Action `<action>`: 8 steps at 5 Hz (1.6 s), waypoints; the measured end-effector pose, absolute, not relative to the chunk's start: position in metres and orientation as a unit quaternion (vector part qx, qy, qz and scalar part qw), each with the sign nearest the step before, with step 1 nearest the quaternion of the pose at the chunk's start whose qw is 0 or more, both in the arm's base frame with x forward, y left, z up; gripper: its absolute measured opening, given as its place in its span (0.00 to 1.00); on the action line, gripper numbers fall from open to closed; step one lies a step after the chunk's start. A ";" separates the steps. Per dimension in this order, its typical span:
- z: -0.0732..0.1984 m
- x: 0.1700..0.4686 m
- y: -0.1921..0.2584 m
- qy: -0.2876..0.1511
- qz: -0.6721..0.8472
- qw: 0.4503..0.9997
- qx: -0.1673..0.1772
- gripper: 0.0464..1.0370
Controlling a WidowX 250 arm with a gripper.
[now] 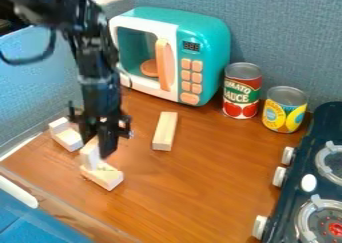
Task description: Move the rectangular block from a rectangular block to the center of the wooden table
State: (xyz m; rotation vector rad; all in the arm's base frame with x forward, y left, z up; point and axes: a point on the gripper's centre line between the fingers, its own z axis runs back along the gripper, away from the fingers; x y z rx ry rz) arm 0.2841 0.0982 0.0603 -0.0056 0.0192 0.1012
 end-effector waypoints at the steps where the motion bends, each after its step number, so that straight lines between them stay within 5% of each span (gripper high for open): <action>1: 0.102 0.282 0.075 -0.021 0.042 0.999 0.013 0.27; 2: 0.119 0.291 0.049 -0.029 0.014 0.999 0.035 0.27; 4: 0.095 0.349 0.016 -0.023 -0.033 0.998 0.052 0.27; 8: 0.041 0.362 0.022 -0.008 -0.044 0.999 0.020 0.27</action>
